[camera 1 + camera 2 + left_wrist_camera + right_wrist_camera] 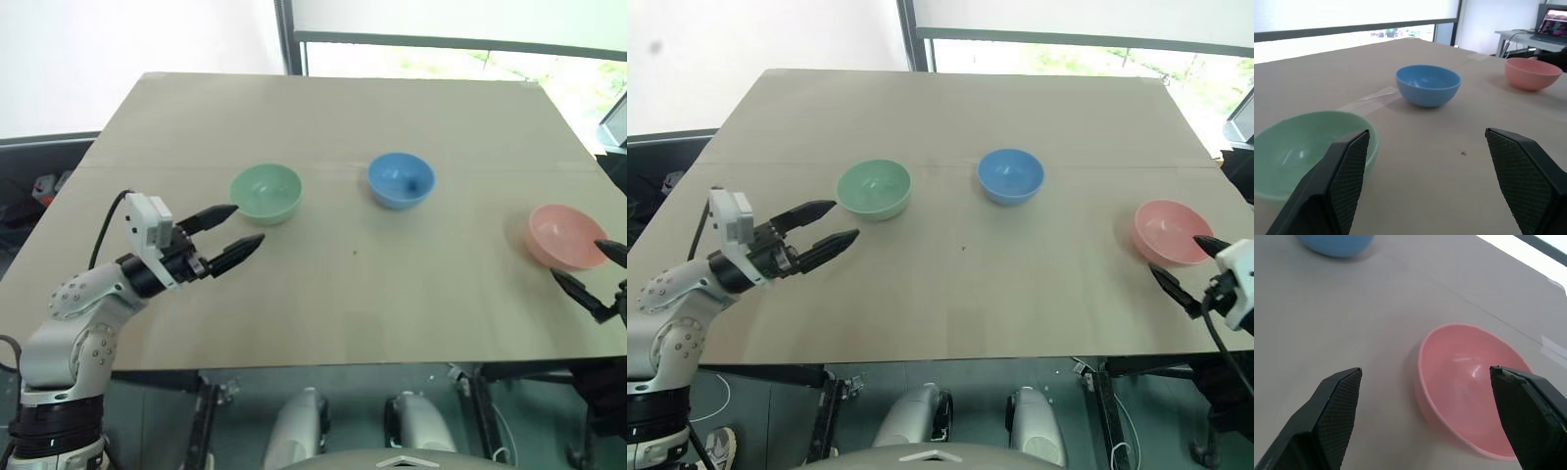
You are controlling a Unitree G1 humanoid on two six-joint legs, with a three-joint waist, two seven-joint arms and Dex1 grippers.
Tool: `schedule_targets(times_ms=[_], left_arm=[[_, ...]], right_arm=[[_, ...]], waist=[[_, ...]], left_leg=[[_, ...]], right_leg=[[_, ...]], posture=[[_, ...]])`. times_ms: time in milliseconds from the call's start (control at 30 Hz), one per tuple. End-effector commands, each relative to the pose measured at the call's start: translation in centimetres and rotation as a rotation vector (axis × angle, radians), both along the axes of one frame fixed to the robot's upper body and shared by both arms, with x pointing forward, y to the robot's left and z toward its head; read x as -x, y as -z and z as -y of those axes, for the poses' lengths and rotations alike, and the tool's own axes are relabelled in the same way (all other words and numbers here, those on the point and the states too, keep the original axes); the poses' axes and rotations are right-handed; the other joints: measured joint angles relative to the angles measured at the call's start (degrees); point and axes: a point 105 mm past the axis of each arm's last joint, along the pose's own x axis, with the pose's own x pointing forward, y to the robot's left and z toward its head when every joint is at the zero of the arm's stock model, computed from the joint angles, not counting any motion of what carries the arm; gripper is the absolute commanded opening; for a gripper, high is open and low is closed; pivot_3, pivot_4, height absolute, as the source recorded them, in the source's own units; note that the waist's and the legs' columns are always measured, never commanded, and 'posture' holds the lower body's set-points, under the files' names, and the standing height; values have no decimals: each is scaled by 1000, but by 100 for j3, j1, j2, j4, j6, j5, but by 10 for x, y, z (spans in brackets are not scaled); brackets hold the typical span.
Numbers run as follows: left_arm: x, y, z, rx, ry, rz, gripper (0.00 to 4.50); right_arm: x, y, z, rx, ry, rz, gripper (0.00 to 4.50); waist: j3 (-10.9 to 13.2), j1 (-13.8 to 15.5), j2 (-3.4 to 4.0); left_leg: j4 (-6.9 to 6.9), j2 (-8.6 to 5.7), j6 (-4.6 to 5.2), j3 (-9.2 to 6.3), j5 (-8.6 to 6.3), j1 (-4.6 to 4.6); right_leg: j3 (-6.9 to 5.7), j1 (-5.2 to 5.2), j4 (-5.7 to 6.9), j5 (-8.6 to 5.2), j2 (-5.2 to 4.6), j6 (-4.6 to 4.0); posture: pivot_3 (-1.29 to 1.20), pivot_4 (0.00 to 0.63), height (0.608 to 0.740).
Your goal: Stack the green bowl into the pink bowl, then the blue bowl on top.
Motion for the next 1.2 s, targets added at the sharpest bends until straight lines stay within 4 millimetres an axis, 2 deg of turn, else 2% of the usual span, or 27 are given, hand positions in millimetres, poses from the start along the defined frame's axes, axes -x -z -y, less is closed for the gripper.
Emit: schedule_targets(times_ms=[33,167,367,467,500,533,567,767,833,933,1033,1100,1200], left_arm=[[11,-12,22,-15,150,70,4009],[18,-17,29,-11,235,78,4009],[25,-13,29,-38,249,84,4009],[27,-13,28,-38,246,86,4009],[27,-14,28,-40,238,93,4009],[27,-15,28,-38,231,98,4009],[27,-15,28,-36,228,102,4009],[28,-11,25,-55,199,101,4009],[27,-12,26,-40,184,107,4009],[27,-7,22,-48,167,95,4009],[22,-8,21,-45,128,97,4009],[20,-11,20,-25,105,93,4009],[13,-1,12,-82,40,79,4009]], right_arm=[[-13,2,-7,71,-5,-9,4390],[-31,9,-14,93,3,-2,4390],[-53,21,-6,150,77,-16,4390],[-55,26,-8,137,53,-46,3673],[-56,26,-9,127,48,-46,3049],[-58,25,-8,125,47,-45,2947],[-59,25,-8,125,48,-44,2632],[-67,20,-9,146,52,-6,25],[-67,21,-15,170,21,-1,25],[-61,1,-78,13,-200,42,25],[-34,-2,-151,-93,-485,-7,25],[-21,1,-177,-123,-576,-40,25],[-9,16,-218,-117,-700,-87,25]], waist=[[0,-1,0],[2,-1,0],[3,1,2],[4,13,2],[4,10,3],[5,4,3],[5,-3,3],[6,-10,5],[6,4,5],[6,-6,6],[9,-62,10],[8,-65,9],[3,3,-1]], left_leg=[[0,0,0,1,0,1],[-1,1,0,3,0,-1],[0,0,0,9,0,-6],[-1,0,0,7,0,-9],[-1,0,0,7,0,-10],[-1,0,1,8,0,-10],[0,0,1,9,0,-9],[-2,2,1,16,0,-3],[-2,3,0,14,0,-5],[-1,3,1,14,0,-6],[-3,12,-1,15,1,-4],[-5,20,-2,7,0,-3],[-3,5,1,1,-1,-8]], right_leg=[[1,0,1,0,1,-1],[3,-4,1,1,5,3],[9,-12,-1,5,6,9],[6,-13,-2,5,6,9],[6,-13,-3,5,6,10],[7,-13,-2,5,5,10],[8,-13,-2,6,5,11],[16,-13,1,6,6,12],[15,-14,0,6,7,12],[15,-14,-1,7,6,12],[18,-16,3,7,11,13],[10,-15,3,7,16,12],[2,-15,0,6,3,11]], posture=[[0,150,740],[0,150,740],[0,150,740],[0,150,740],[0,150,740],[0,150,740],[0,150,740],[0,150,740],[0,150,740],[0,150,740],[0,150,740],[0,150,740],[0,150,740]])
